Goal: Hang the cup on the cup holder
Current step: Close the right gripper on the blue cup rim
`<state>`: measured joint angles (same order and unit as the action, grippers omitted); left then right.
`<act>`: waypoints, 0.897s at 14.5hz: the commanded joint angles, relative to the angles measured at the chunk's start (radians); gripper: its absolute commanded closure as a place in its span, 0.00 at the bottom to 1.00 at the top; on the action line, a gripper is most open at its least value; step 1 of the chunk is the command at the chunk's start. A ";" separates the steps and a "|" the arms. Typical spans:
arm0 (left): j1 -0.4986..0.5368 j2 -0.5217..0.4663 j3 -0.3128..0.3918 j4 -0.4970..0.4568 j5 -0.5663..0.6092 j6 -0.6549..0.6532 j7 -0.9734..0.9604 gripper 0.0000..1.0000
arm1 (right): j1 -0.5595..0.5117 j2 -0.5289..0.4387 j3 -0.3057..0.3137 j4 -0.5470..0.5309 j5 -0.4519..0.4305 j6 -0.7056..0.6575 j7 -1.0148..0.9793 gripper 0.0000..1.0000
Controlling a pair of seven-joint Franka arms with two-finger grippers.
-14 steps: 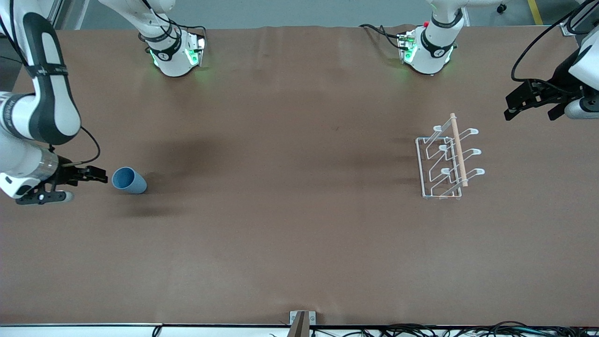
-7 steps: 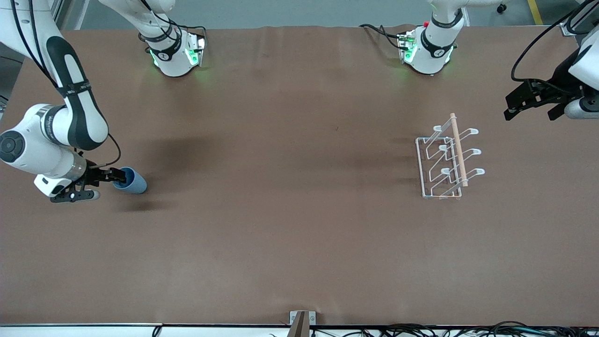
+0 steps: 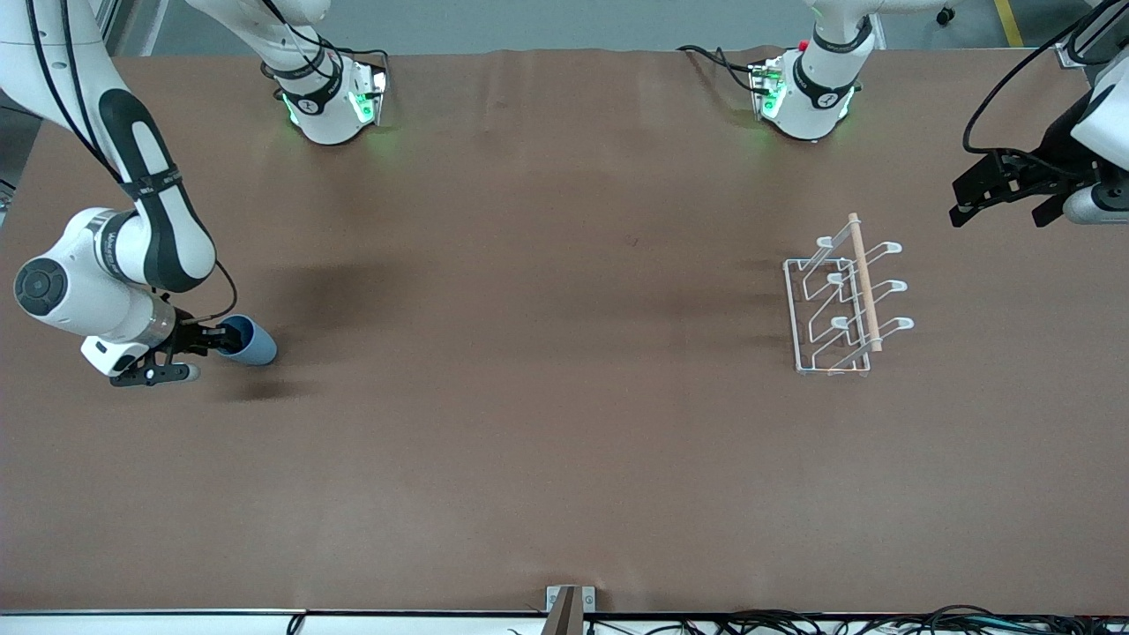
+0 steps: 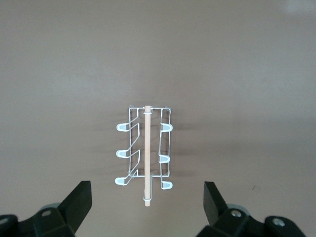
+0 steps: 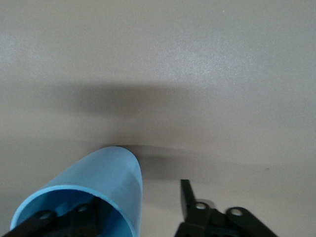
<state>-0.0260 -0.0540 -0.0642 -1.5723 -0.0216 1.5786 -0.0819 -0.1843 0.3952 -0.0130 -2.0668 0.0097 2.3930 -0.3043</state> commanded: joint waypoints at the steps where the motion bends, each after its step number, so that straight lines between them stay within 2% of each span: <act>1: 0.005 -0.009 -0.005 0.003 0.000 0.001 0.010 0.00 | -0.014 -0.013 0.011 -0.012 0.021 0.002 -0.010 0.56; 3: 0.003 -0.009 -0.005 0.003 0.000 0.001 0.010 0.00 | -0.015 -0.013 0.011 -0.010 0.036 -0.008 -0.009 0.68; 4: 0.003 -0.007 -0.005 0.005 0.002 0.001 0.010 0.00 | -0.014 -0.015 0.011 -0.010 0.071 -0.015 -0.010 0.75; 5: 0.003 -0.007 -0.005 0.003 0.002 0.001 0.010 0.00 | -0.011 -0.016 0.011 -0.010 0.090 -0.026 -0.013 0.92; 6: 0.003 -0.007 -0.005 0.003 0.002 0.001 0.010 0.00 | -0.011 -0.016 0.011 -0.007 0.092 -0.029 -0.012 1.00; 10: 0.003 -0.006 -0.006 0.003 0.002 0.001 0.008 0.00 | -0.011 -0.027 0.011 -0.004 0.092 -0.031 -0.012 1.00; 13: 0.000 -0.004 -0.008 0.003 0.003 0.001 0.007 0.00 | -0.004 -0.084 0.011 0.052 0.092 -0.133 -0.001 1.00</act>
<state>-0.0266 -0.0539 -0.0675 -1.5724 -0.0216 1.5785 -0.0819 -0.1842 0.3815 -0.0109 -2.0435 0.0783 2.3470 -0.3043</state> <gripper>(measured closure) 0.000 0.956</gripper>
